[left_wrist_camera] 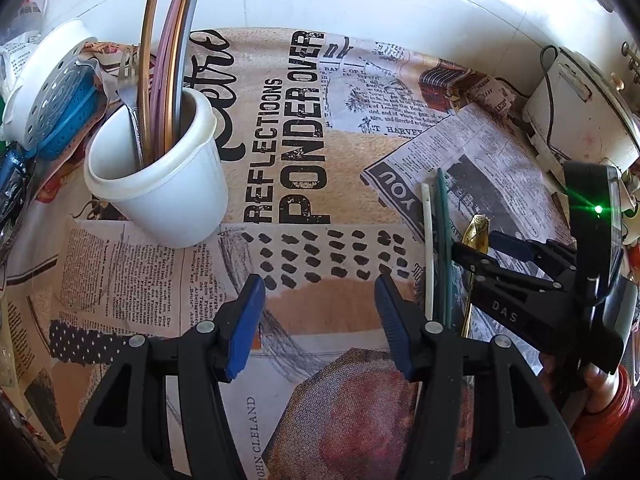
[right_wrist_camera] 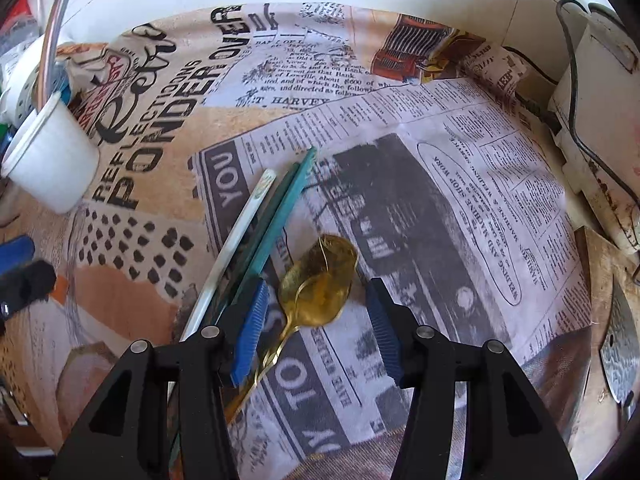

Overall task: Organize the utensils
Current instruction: 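Move both grippers back to the remaining utensils on the cloth, then grasp the white chopstick with the left gripper while the right gripper grasps the gold spoon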

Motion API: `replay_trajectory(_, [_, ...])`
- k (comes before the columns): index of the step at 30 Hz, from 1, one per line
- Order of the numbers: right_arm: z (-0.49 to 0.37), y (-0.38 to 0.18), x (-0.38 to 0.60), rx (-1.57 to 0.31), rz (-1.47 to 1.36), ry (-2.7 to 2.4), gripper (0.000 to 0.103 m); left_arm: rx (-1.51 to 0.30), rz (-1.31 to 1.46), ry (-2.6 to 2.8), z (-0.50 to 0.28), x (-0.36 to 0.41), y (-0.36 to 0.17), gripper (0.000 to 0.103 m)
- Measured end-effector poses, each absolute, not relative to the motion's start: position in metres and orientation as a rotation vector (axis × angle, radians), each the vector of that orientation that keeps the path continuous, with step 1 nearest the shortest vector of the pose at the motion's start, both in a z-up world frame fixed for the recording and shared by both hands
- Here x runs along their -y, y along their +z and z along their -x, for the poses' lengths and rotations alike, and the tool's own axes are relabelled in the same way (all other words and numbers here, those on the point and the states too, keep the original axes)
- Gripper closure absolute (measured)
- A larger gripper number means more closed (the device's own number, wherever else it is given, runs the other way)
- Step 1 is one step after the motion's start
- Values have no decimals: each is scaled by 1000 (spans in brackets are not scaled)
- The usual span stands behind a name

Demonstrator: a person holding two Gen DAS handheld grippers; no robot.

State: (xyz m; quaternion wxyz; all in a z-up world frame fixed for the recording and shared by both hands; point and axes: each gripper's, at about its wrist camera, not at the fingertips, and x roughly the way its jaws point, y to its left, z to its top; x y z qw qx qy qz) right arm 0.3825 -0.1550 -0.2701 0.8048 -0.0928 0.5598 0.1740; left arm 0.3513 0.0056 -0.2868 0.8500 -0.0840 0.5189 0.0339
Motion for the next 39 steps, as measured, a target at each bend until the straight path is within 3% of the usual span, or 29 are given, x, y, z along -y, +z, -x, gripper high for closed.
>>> replay_trajectory(3, [-384,-270,149,-1177,188,364,70,-1093,167,66,-353,-3,-289,47])
replay_trajectory(6, [-387,-268,147,-1186,156,370,74,-1107,157,50,-357,1,-293,47])
replay_trajectory(8, [-391,-264,155,-1200,92,386,96,-1119,150,38,-361,4,-297,47])
replay_trajectory(10, [-397,-260,160,-1215,41,415,98,-1132,144,21,-367,8,-301,47])
replay_trajectory(18, [-393,-265,178,-1240,72,397,98,-1171,121,-49,-388,30,-317,47])
replay_trajectory(23, [-387,-263,189,-1281,37,409,73,-1208,75,-103,-397,47,-327,48])
replay_trajectory(25, [-381,-260,194,-1287,19,420,69,-1214,46,-118,-398,54,-329,51])
replay_trajectory(39, [-370,-256,211,-1291,-34,413,68,-1209,-88,-142,-440,72,-336,65])
